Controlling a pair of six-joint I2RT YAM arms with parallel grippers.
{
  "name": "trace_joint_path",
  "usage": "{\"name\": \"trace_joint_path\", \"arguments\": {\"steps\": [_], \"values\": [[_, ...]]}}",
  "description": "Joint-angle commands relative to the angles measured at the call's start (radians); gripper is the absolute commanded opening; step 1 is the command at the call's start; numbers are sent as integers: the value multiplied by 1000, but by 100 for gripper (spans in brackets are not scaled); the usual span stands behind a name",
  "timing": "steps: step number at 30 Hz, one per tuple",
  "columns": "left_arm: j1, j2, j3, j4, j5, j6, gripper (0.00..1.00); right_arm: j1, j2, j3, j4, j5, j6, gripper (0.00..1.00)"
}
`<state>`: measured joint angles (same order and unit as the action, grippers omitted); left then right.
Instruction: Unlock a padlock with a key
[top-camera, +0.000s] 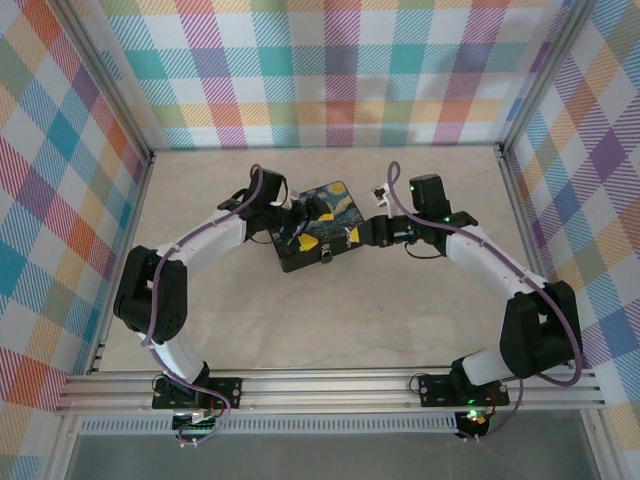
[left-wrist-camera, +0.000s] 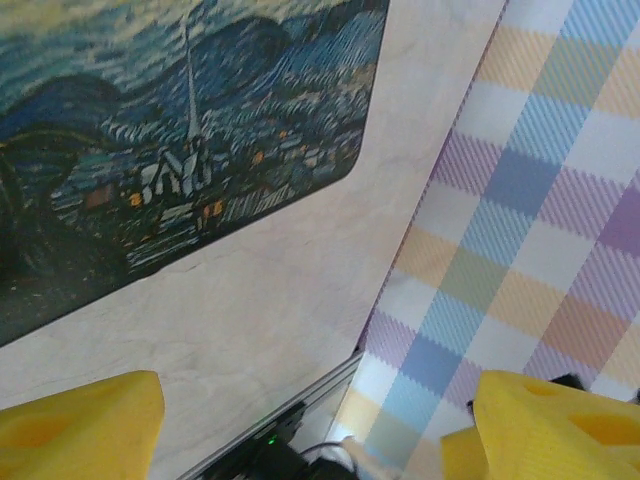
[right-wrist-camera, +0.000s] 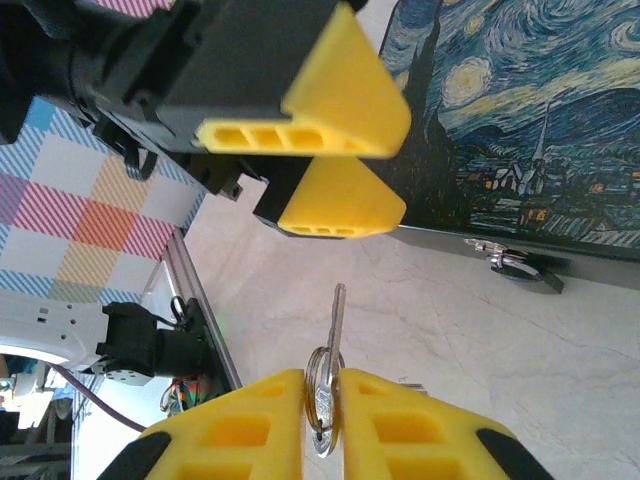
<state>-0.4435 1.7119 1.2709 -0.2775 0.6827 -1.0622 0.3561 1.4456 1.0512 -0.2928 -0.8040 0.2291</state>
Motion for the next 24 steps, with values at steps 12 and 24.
{"name": "trace_joint_path", "arguments": {"steps": [12,24], "values": [[-28,14,184,-112,141,290,69,12,18,-19,47,-55,-15,16],[-45,1,155,-134,210,432,45,12,31,-11,86,-91,13,16]]}}
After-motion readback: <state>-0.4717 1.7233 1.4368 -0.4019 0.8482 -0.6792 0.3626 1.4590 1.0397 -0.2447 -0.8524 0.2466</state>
